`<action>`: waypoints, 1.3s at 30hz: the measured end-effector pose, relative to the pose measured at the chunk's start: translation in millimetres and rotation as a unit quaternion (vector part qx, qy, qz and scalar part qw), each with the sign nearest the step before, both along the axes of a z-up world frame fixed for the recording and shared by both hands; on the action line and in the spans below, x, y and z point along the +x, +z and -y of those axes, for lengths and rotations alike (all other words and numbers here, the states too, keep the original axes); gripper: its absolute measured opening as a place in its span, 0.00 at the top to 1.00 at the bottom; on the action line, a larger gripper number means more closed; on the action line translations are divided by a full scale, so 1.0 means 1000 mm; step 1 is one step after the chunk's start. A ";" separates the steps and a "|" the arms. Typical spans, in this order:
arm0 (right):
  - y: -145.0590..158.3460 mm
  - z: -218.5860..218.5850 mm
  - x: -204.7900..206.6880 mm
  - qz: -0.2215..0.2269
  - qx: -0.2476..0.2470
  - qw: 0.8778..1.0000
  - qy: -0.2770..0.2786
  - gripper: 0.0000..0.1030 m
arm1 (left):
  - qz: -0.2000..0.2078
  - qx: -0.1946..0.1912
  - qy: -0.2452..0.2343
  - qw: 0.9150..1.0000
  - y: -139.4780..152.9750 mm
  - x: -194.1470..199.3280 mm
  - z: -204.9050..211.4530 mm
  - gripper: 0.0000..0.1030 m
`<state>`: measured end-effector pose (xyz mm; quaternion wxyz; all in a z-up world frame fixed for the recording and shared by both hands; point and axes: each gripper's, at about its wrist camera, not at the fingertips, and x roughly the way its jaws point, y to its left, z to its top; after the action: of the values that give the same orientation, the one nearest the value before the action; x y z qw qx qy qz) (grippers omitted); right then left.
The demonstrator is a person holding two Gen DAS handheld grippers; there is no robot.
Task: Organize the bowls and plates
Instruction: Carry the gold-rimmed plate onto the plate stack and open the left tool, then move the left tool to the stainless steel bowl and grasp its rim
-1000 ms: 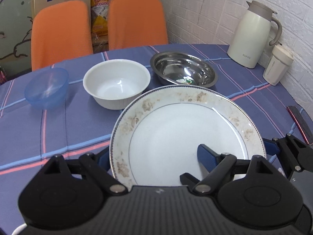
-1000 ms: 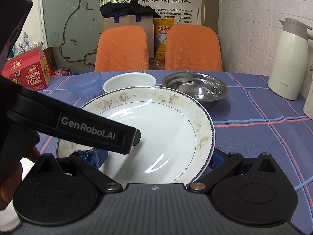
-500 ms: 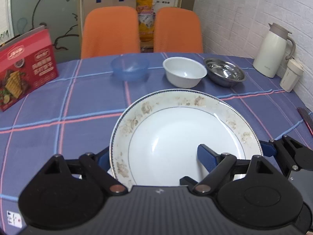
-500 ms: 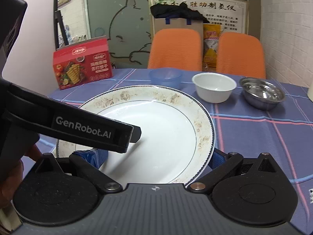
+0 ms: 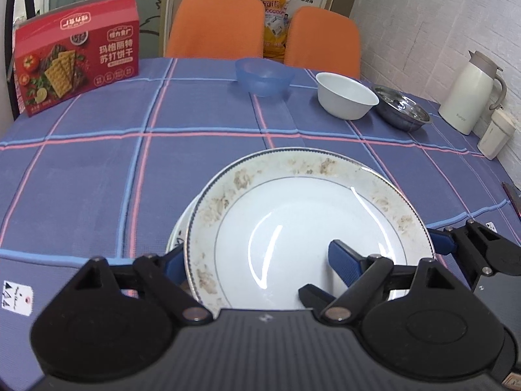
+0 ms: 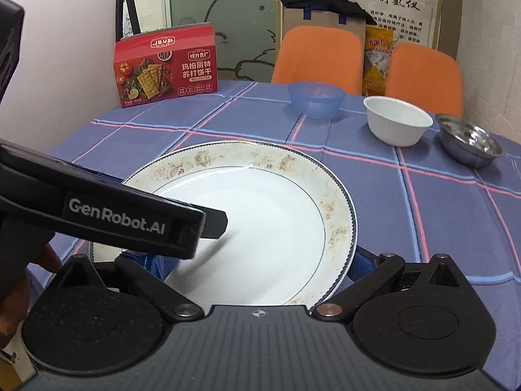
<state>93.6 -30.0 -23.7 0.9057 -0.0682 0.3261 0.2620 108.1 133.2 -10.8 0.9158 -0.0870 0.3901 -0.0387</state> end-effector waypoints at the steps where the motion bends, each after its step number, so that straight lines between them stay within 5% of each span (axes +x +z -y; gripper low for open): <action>1: -0.002 0.003 0.002 -0.011 0.010 1.000 0.003 0.14 | 0.001 -0.005 0.000 1.000 0.000 -0.002 -0.001 0.18; 6: 0.010 0.008 -0.007 0.013 0.016 1.000 0.014 0.14 | 0.019 -0.023 0.008 1.000 0.010 -0.014 -0.012 0.13; 12: 0.021 0.022 -0.009 0.031 0.031 0.999 0.002 0.14 | 0.076 0.056 0.024 0.995 0.036 -0.029 -0.004 0.09; 17: 0.018 0.043 0.001 0.009 0.051 0.998 -0.022 0.14 | 0.102 0.074 0.004 0.992 0.050 -0.026 0.011 0.09; 27: 0.009 0.124 0.028 -0.013 0.082 0.989 -0.120 0.14 | 0.083 0.076 -0.057 0.992 0.046 0.015 0.070 0.06; 39: 0.001 0.220 0.096 -0.022 0.093 0.973 -0.211 0.14 | 0.038 0.083 -0.120 0.989 0.036 0.110 0.152 0.06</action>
<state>189.1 -250.0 -23.0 0.9356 0.0928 0.3271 0.0952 218.1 -18.3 25.2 0.9228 0.0381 0.3646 -0.1187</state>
